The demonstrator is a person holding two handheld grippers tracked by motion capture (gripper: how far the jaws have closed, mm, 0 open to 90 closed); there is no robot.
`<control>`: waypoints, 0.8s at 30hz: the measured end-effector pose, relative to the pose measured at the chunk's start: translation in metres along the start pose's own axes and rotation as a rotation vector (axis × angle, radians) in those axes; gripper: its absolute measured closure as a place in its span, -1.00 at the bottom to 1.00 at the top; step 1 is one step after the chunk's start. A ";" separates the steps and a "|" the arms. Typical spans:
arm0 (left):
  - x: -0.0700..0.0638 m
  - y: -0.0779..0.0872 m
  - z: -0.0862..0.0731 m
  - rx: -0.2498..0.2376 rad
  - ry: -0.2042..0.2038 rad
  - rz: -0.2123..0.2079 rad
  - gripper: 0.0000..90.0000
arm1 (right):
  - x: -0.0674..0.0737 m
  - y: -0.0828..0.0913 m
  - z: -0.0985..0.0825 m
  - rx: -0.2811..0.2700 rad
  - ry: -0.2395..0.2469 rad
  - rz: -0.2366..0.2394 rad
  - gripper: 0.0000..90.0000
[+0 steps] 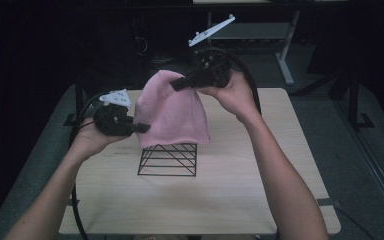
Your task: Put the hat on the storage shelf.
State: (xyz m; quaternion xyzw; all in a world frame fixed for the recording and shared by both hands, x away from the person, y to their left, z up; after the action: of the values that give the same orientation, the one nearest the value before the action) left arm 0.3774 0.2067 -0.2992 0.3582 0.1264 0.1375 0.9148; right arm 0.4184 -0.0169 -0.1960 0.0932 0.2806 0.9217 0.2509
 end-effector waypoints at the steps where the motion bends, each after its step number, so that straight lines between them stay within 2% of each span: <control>1: 0.000 -0.001 0.000 0.006 -0.002 -0.001 0.79 | -0.001 0.000 -0.001 0.000 0.002 -0.004 0.75; 4: 0.001 -0.002 0.000 0.008 0.001 0.010 0.79 | -0.002 0.000 -0.004 -0.008 -0.010 0.004 0.75; 8: 0.002 -0.003 -0.003 0.031 -0.006 0.015 0.79 | 0.000 -0.003 -0.006 -0.002 -0.003 0.012 0.75; 10: 0.001 -0.003 -0.007 0.026 -0.005 0.010 0.79 | 0.003 -0.006 -0.006 -0.012 0.002 0.026 0.75; 17: 0.000 -0.003 -0.026 0.029 0.002 0.007 0.79 | 0.015 -0.018 -0.012 0.004 0.018 0.058 0.74; 23: 0.000 -0.005 -0.037 0.054 -0.002 0.026 0.79 | 0.022 -0.027 -0.018 0.007 0.027 0.084 0.74; 24: 0.000 -0.006 -0.039 0.055 -0.002 0.031 0.79 | 0.024 -0.031 -0.020 0.010 0.041 0.096 0.74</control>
State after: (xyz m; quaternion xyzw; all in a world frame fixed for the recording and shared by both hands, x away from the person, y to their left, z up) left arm 0.3652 0.2264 -0.3308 0.3854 0.1236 0.1476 0.9025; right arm 0.4046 0.0083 -0.2294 0.0890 0.2857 0.9330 0.1999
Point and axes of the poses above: each handheld gripper's, and its own axes: y roughly backward along the jaws, z roughly out of its top, x roughly to its left, the point moved 4 cm from there along -y, roughly forward along the jaws, and after that the axes turned 13 degrees about -z, right-handed, at the moved point
